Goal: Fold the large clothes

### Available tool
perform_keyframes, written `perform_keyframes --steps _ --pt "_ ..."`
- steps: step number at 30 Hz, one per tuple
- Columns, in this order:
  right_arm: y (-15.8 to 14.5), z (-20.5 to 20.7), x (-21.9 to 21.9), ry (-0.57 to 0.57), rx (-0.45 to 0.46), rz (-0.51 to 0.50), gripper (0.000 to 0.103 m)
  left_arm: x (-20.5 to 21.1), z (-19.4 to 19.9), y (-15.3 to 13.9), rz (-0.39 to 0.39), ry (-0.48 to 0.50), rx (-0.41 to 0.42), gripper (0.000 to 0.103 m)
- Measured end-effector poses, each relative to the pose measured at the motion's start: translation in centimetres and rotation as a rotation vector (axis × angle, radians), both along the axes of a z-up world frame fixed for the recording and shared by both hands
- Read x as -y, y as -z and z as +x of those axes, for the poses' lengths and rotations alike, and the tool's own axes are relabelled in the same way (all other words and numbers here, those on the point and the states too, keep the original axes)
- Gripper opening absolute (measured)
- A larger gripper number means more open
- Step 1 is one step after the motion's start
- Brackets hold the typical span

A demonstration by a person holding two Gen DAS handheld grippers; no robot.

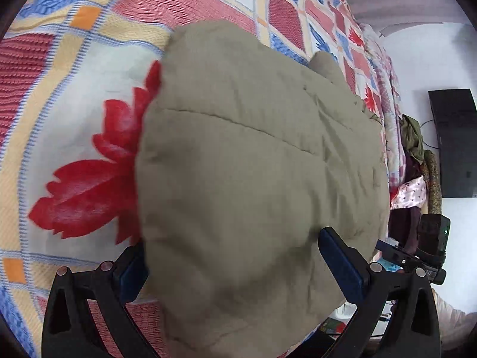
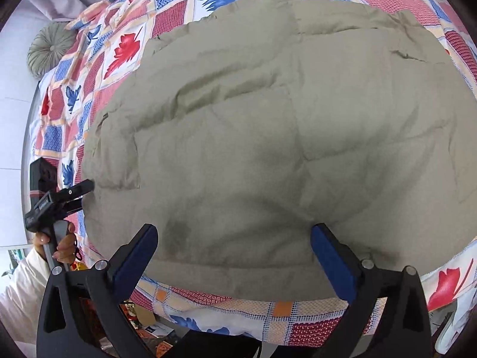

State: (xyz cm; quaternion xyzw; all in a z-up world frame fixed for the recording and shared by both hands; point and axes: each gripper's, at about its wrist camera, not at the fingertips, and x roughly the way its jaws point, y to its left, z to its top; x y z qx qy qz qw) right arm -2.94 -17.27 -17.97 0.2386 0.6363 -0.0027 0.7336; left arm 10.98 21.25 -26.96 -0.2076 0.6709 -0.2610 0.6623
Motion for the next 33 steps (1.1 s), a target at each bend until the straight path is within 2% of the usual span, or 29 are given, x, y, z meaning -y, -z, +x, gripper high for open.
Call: perform_keyframes --steps 4,10,11,13,15,16,19,21,22,23,24,25,26,28,33 --pt "0.2 0.0 -0.2 -0.006 -0.006 -0.004 0.102 3.5 0.5 0.2 -0.017 0.069 0.007 0.103" --pt "0.4 0.4 -0.4 -0.017 -0.014 0.005 0.102 5.0 0.5 1.6 -0.021 0.092 -0.034 0.1" --pt "0.4 0.5 -0.4 -0.017 -0.014 0.007 0.102 5.1 0.5 1.5 -0.004 0.093 -0.025 0.094" --pt "0.3 0.6 -0.4 -0.02 -0.018 0.016 0.102 5.1 0.6 0.8 0.02 0.105 0.005 0.058" --pt "-0.1 0.7 -0.3 -0.02 -0.012 0.033 0.102 5.1 0.5 -0.1 0.006 0.102 0.025 0.038" --pt "-0.4 0.8 -0.2 -0.019 -0.007 0.044 0.102 5.2 0.4 -0.8 0.008 0.103 0.036 0.032" --pt "-1.9 1.2 0.4 -0.004 0.044 0.045 0.102 5.5 0.0 -2.5 0.012 0.097 0.05 0.025" --pt "-3.0 1.6 1.0 0.034 0.095 0.005 0.102 5.6 -0.3 -4.0 0.012 0.088 0.065 0.023" --pt "-3.4 1.8 1.5 0.059 0.117 -0.013 0.095 5.9 -0.5 -4.9 0.011 0.084 0.072 0.022" --pt "-3.4 2.1 1.8 0.081 0.127 -0.021 0.07 6.2 -0.7 -5.9 0.006 0.08 0.082 0.022" --pt "-3.1 2.5 2.1 0.099 0.116 -0.031 0.05 6.2 -0.9 -6.9 -0.005 0.077 0.091 0.022" --pt "-2.5 2.9 2.3 0.118 0.096 -0.042 0.018 6.6 -1.0 -8.0 -0.015 0.074 0.1 0.022" --pt "-1.5 3.3 2.6 0.14 0.088 -0.032 0.013 7.1 -1.2 -9.0 -0.027 0.074 0.108 0.022" --pt "0.1 3.9 3.0 0.161 0.098 0.026 0.011 7.6 -1.4 -11.0 -0.054 0.075 0.119 0.022" --pt "3.7 4.8 3.7 0.198 0.111 0.141 0.01 12.4 -2.0 -16.2 -0.112 0.11 0.154 0.022"
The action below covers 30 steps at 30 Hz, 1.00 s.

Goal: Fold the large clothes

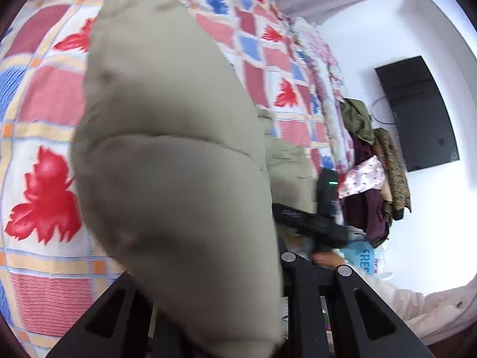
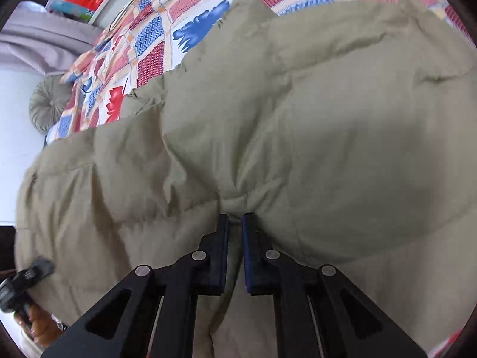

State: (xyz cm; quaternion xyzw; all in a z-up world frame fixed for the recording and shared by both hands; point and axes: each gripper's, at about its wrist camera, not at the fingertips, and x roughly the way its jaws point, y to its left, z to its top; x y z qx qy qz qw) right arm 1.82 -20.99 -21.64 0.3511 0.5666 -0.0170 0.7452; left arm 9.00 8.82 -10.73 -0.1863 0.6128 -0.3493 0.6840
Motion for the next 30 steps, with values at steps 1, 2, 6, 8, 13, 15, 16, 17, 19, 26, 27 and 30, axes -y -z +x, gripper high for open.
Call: perform_keyframes --steps 1,2,6,8,13,15,16,17,19,26,27,30 --pt "0.7 0.1 0.2 0.011 0.002 0.031 0.009 1.3 -0.2 -0.9 -0.005 0.013 0.01 0.022" --pt "1.3 0.3 0.4 0.021 0.004 0.061 0.009 2.7 -0.3 -1.7 -0.007 0.029 0.02 0.022" --pt "2.9 0.4 0.8 0.019 0.006 0.096 0.004 9.3 -1.2 -3.6 0.032 0.088 0.049 0.022" --pt "3.2 0.3 0.8 0.009 0.01 0.094 0.004 13.0 -1.6 -4.1 0.074 0.117 0.066 0.022" --pt "4.6 -0.4 2.4 0.053 0.022 0.209 0.0 19.3 -2.2 -4.4 0.151 0.157 0.081 0.022" --pt "4.8 -0.6 3.2 0.058 0.018 0.256 0.0 20.5 -2.2 -4.2 0.165 0.17 0.08 0.022" --pt "4.5 -1.0 3.8 0.059 0.019 0.272 0.0 21.1 -2.1 -4.2 0.175 0.174 0.077 0.022" --pt "4.1 -1.4 4.4 0.064 0.024 0.278 0.0 21.6 -2.2 -4.0 0.19 0.18 0.073 0.022" --pt "2.7 -2.8 6.0 0.077 0.038 0.267 0.0 23.2 -2.4 -3.4 0.236 0.196 0.069 0.022" --pt "-2.1 -9.7 11.9 0.146 0.076 0.147 0.005 28.7 -3.7 0.7 0.215 0.292 0.0 0.061" --pt "-2.3 -10.8 12.6 0.162 0.074 0.142 0.005 29.4 -3.7 1.4 0.193 0.311 -0.018 0.072" --pt "-2.5 -13.6 14.3 0.208 0.063 0.144 0.006 31.7 -3.6 4.1 0.158 0.401 -0.041 0.074"
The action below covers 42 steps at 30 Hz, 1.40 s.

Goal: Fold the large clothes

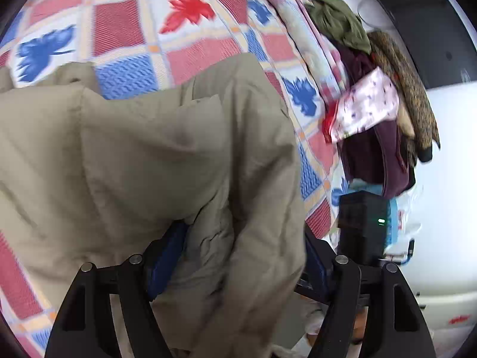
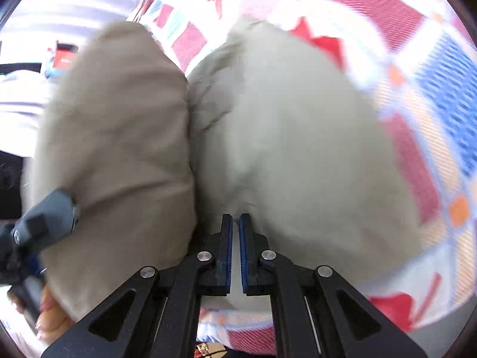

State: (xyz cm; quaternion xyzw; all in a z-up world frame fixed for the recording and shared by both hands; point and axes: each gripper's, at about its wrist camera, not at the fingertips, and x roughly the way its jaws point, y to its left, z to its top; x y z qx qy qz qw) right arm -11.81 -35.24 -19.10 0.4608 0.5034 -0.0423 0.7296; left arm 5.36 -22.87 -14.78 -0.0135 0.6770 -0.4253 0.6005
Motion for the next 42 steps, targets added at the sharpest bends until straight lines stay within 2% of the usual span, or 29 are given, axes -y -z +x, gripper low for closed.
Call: perform_keyframes --steps 3,4,5,7,12,16,17,19,21,22,25,26,28,31,33,38,42 --pt "-0.3 -1.9 0.6 0.02 -0.011 -0.001 0.011 0.7 0.8 2.6 -0.049 -0.004 -0.077 0.074" --pt "-0.5 -2.4 0.7 0.021 -0.013 -0.004 0.023 0.7 1.0 3.1 -0.068 -0.014 -0.106 0.074" --pt "-0.9 -3.2 0.6 0.023 -0.01 -0.009 0.044 0.7 1.3 3.5 -0.09 -0.025 -0.138 0.074" --pt "-2.1 -4.2 0.3 0.02 0.02 -0.02 0.061 0.7 1.6 4.1 -0.117 -0.037 -0.172 0.074" --pt "-5.2 -5.6 -1.6 -0.068 0.139 -0.005 0.062 1.2 2.1 4.4 -0.115 -0.04 -0.191 0.074" --pt "-6.7 -3.2 -5.3 -0.214 0.179 -0.001 0.076 2.5 2.2 3.5 -0.1 -0.025 -0.157 0.074" --pt "-6.7 -2.4 -6.0 -0.244 0.178 -0.011 0.076 2.6 2.3 3.1 -0.102 -0.029 -0.143 0.074" --pt "-6.3 -1.1 -7.4 -0.27 0.139 -0.074 0.076 2.4 2.3 1.7 -0.096 -0.042 -0.071 0.074" --pt "-5.2 -1.2 -7.7 -0.233 0.04 -0.195 0.076 1.7 2.2 -0.5 -0.105 -0.06 0.03 0.074" --pt "-4.7 -1.4 -7.5 -0.203 0.002 -0.217 0.075 1.0 2.2 -1.9 -0.106 -0.076 0.104 0.074" --pt "-2.8 -2.9 -4.7 -0.058 -0.048 -0.142 0.075 -2.3 3.0 -4.9 -0.097 -0.163 0.287 0.074" --pt "-2.3 -3.7 -3.8 -0.02 -0.058 -0.118 0.075 -3.7 3.5 -5.2 -0.085 -0.199 0.322 0.074" --pt "-1.7 -4.9 -2.6 0.013 -0.076 -0.088 0.075 -6.1 4.8 -4.6 -0.034 -0.266 0.349 0.074" --pt "-2.0 -5.9 -1.6 0.019 -0.067 -0.054 0.075 -8.4 7.0 -1.6 0.068 -0.347 0.322 0.074" --pt "-2.9 -6.2 -1.4 0.006 -0.03 -0.071 0.075 -9.3 7.8 0.1 0.077 -0.381 0.304 0.074" --pt "-8.7 -6.8 -0.6 0.009 0.084 -0.191 0.075 -8.6 8.0 1.4 0.099 -0.388 0.336 0.074" --pt "-13.3 -5.5 -0.5 -0.027 0.176 -0.29 0.075 -7.9 7.6 2.0 0.121 -0.372 0.35 0.074"
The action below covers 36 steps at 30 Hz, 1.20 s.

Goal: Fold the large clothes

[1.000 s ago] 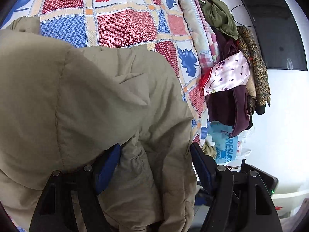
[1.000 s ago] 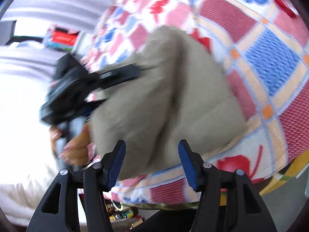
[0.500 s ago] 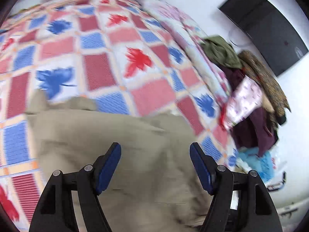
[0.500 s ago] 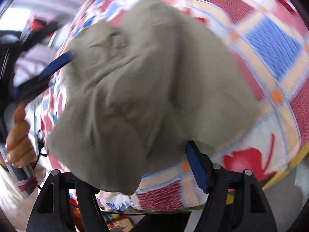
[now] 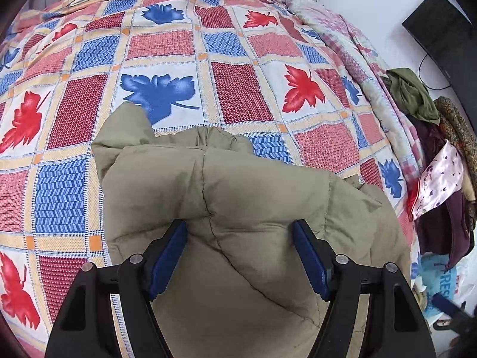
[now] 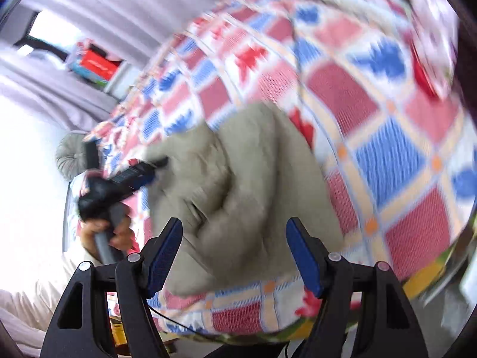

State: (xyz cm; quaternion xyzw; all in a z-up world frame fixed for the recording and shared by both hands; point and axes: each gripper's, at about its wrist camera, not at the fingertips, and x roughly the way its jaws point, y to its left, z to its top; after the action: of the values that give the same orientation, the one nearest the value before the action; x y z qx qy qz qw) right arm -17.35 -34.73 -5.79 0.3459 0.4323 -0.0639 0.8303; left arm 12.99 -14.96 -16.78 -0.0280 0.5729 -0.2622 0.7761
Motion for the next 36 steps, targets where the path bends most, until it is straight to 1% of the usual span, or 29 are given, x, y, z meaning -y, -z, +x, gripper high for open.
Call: perform_keyframes --steps 2,4,7,8,9,10,11,13,15,16,17,20,21,23,25,28,31,33,34,36 --pt "-1.1 1.4 -0.9 -0.073 0.014 -0.027 0.075 0.1 -0.1 0.0 0.001 -0.002 0.0 0.074" --pt "-1.6 3.4 -1.7 -0.178 -0.013 -0.035 0.075 0.0 -0.1 0.1 -0.001 -0.005 -0.005 0.074" --pt "0.6 6.4 -3.9 -0.322 -0.125 -0.085 0.075 -0.1 -0.1 0.0 0.0 -0.003 -0.01 0.074" --pt "1.4 6.9 -4.7 -0.354 -0.168 -0.108 0.072 -0.1 -0.1 0.0 0.001 -0.003 -0.011 0.074" --pt "2.4 7.0 -5.4 -0.376 -0.204 -0.129 0.066 0.0 -0.1 0.0 0.001 -0.007 -0.012 0.074" --pt "3.5 7.2 -5.8 -0.395 -0.25 -0.16 0.039 0.0 -0.1 0.0 -0.004 -0.006 -0.011 0.074" --pt "4.5 7.4 -6.1 -0.414 -0.3 -0.183 0.016 0.2 -0.1 -0.1 -0.007 -0.006 -0.012 0.074" --pt "5.0 7.0 -6.1 -0.429 -0.331 -0.213 0.011 1.0 -0.3 -0.3 -0.016 0.001 -0.011 0.074" --pt "5.1 6.1 -5.9 -0.443 -0.363 -0.302 0.009 2.4 -0.6 -0.5 -0.023 0.02 -0.005 0.074" --pt "5.4 5.5 -5.5 -0.438 -0.386 -0.331 0.009 3.3 -0.8 -0.7 -0.024 0.031 -0.003 0.074" --pt "5.7 5.1 -5.0 -0.428 -0.404 -0.333 0.009 4.3 -1.0 -0.6 -0.022 0.044 0.0 0.074" --pt "7.2 3.7 -2.8 -0.377 -0.453 -0.315 0.009 7.2 -1.6 -0.2 -0.014 0.089 0.01 0.074" --pt "7.9 3.2 -2.2 -0.359 -0.469 -0.31 0.009 7.9 -1.7 -0.1 -0.027 0.1 0.013 0.074" --pt "9.3 2.3 -0.9 -0.326 -0.492 -0.268 0.008 9.1 -2.1 0.5 -0.019 0.122 0.012 0.074" --pt "10.3 1.8 -0.3 -0.311 -0.501 -0.233 0.008 9.8 -2.3 0.8 0.003 0.133 0.021 0.074" --pt "10.8 1.4 -0.2 -0.316 -0.505 -0.234 0.008 10.1 -2.7 1.0 0.027 0.136 0.032 0.074" --pt "10.1 1.5 0.2 -0.286 -0.502 -0.199 0.008 9.8 -2.6 0.9 0.046 0.125 0.034 0.074" --pt "8.3 0.9 1.1 -0.243 -0.455 -0.16 0.008 9.3 -2.5 0.8 0.04 0.119 0.027 0.074" --pt "7.3 0.7 1.6 -0.224 -0.427 -0.15 0.01 9.1 -2.4 0.8 0.039 0.118 0.025 0.074" --pt "4.8 0.5 2.5 -0.186 -0.348 -0.14 0.01 8.9 -2.4 0.8 0.04 0.115 0.026 0.074"
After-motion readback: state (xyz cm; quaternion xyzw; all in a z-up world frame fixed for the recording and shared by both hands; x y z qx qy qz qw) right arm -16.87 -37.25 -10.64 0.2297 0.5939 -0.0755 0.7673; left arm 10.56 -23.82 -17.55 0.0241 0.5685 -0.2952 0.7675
